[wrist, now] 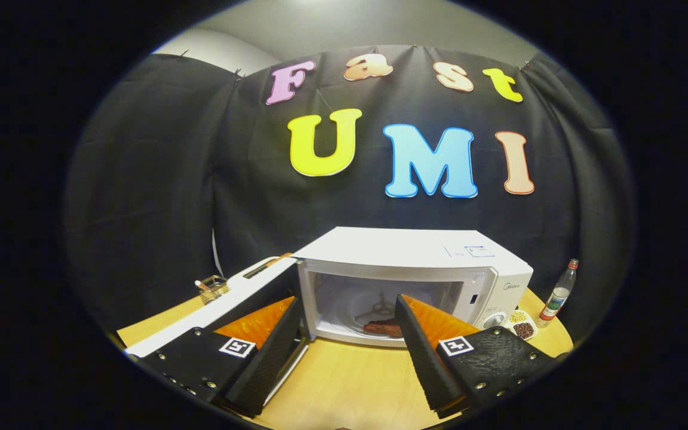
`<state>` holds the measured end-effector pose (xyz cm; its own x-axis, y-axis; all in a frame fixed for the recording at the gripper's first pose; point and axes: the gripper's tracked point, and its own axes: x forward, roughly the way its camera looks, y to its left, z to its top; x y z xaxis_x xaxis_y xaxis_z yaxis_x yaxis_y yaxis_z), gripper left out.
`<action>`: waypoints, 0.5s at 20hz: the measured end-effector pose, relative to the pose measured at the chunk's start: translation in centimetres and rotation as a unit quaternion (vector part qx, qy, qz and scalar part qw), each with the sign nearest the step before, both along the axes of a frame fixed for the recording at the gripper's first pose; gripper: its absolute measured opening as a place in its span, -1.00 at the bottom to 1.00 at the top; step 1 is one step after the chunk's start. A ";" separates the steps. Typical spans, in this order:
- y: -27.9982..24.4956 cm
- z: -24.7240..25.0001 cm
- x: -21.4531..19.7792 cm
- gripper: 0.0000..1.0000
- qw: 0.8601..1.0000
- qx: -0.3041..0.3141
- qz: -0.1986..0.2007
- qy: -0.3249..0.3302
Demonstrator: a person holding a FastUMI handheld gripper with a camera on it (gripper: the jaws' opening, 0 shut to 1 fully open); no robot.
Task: Open the microwave, put the food inside, and close the microwave door.
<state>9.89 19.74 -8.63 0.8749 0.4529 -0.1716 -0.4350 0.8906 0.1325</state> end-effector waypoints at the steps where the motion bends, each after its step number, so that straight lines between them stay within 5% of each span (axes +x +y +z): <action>1: 0.4 0.9 -1.7 0.93 1.000 0.007 0.005 -0.004; 10: 10.0 4.9 -14.4 0.84 0.990 0.071 0.124 -0.012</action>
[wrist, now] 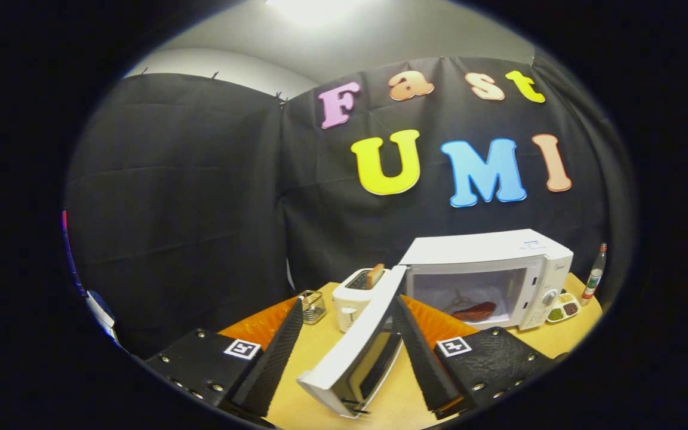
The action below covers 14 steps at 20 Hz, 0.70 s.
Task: Open the microwave, put the food inside, and close the microwave door.
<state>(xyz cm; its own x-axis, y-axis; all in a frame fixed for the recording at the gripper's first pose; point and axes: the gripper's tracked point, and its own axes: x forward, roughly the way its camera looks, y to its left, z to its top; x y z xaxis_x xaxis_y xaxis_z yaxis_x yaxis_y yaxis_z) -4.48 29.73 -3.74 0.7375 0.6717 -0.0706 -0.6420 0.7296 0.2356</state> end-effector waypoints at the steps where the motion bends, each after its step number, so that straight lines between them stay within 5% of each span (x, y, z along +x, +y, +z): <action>1: 1.5 -0.2 -1.5 0.72 1.000 -0.001 0.021 0.003; 3: 4.3 -1.2 -3.9 0.60 0.998 -0.009 0.056 0.013; 6: 6.9 -3.8 -5.3 -0.45 0.996 -0.032 0.075 0.030; 8: 8.3 -6.0 -4.5 -0.45 0.995 -0.069 0.063 0.032; 10: 7.8 -8.9 -5.2 -0.90 0.991 -0.089 0.075 0.063; 14: 7.2 -11.5 -4.3 -0.98 0.987 -0.105 0.070 0.103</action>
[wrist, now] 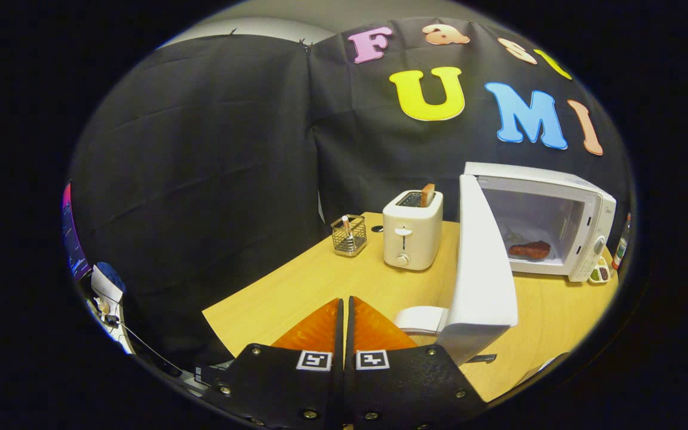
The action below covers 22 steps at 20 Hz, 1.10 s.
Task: Open the microwave, put the food inside, and close the microwave door.
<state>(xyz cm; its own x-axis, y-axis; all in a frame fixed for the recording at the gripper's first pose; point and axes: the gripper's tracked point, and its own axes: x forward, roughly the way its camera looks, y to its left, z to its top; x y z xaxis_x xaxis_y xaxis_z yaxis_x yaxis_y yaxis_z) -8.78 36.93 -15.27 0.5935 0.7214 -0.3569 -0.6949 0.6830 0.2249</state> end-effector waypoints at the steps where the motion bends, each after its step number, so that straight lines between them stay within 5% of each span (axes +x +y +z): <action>1: -0.8 -0.1 0.0 -0.98 1.000 -0.009 -0.006 -0.008; 22: -20.9 -3.1 19.8 -0.98 0.980 -0.048 -0.193 0.006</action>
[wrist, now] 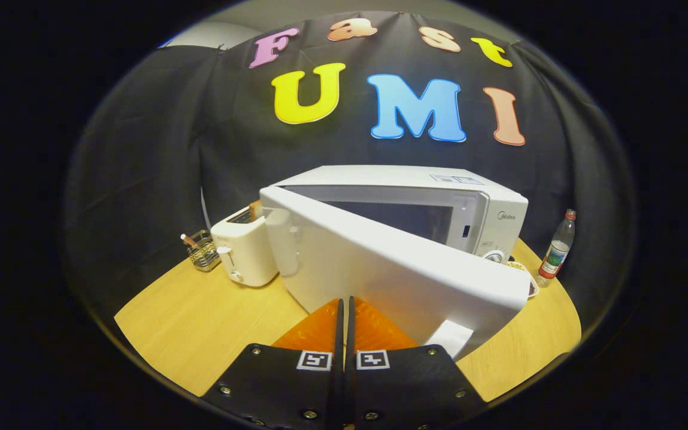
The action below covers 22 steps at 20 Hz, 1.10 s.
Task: Open the microwave, put the food inside, and close the microwave door.
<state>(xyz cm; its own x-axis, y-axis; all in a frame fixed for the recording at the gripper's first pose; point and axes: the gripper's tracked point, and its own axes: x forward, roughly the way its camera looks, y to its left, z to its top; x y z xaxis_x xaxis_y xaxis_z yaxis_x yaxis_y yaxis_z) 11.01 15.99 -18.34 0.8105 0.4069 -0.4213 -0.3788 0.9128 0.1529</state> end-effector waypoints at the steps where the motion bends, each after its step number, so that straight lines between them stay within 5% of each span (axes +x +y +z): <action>1: -0.2 -0.1 0.8 -0.98 1.000 0.004 -0.002 0.001; 14: -2.8 -1.4 11.9 -0.98 0.997 -0.003 -0.083 0.001; 22: -2.8 -0.6 12.4 -0.96 0.995 -0.012 -0.103 -0.003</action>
